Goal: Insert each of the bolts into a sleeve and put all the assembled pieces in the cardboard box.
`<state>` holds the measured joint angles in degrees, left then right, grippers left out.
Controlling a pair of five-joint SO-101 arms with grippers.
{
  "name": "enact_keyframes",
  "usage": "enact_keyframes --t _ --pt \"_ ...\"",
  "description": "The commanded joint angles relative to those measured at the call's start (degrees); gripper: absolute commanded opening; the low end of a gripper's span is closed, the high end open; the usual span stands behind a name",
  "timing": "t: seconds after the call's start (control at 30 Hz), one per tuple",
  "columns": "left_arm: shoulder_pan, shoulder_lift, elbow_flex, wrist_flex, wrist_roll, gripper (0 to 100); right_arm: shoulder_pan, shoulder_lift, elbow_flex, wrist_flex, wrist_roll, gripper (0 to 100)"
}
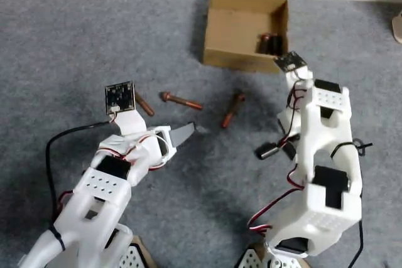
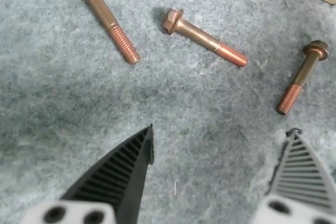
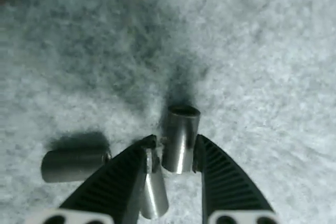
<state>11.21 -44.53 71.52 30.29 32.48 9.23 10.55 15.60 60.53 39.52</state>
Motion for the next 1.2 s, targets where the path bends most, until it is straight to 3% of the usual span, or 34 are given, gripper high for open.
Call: enact_keyframes --t 0.0,0.3,0.37,0.53,0.77,1.03,1.17 --pt "-0.1 -0.7 -0.1 -1.0 -0.4 36 -0.4 2.7 -0.5 -2.3 0.1 11.2" --pt "-0.1 -0.7 -0.2 -1.0 -0.4 36 0.2 9.0 -0.5 -3.3 -0.3 10.1" --pt "0.0 -0.7 -0.6 -1.0 -0.4 36 0.2 9.0 -0.6 -3.3 -3.3 1.2" --pt "2.9 -0.7 -3.0 2.7 -0.4 36 -0.4 7.5 -0.2 -4.0 -8.7 0.5" --pt "7.8 -0.3 -12.0 15.7 -0.5 36 -2.4 -7.3 6.7 -4.4 -14.6 0.5" --pt "13.9 -0.2 -13.3 15.9 -10.5 36 -5.4 -29.3 21.1 -4.4 -17.9 0.5" --pt "13.8 -0.2 -14.4 15.5 -12.9 36 -5.2 -37.1 26.5 -4.1 -18.2 0.5"
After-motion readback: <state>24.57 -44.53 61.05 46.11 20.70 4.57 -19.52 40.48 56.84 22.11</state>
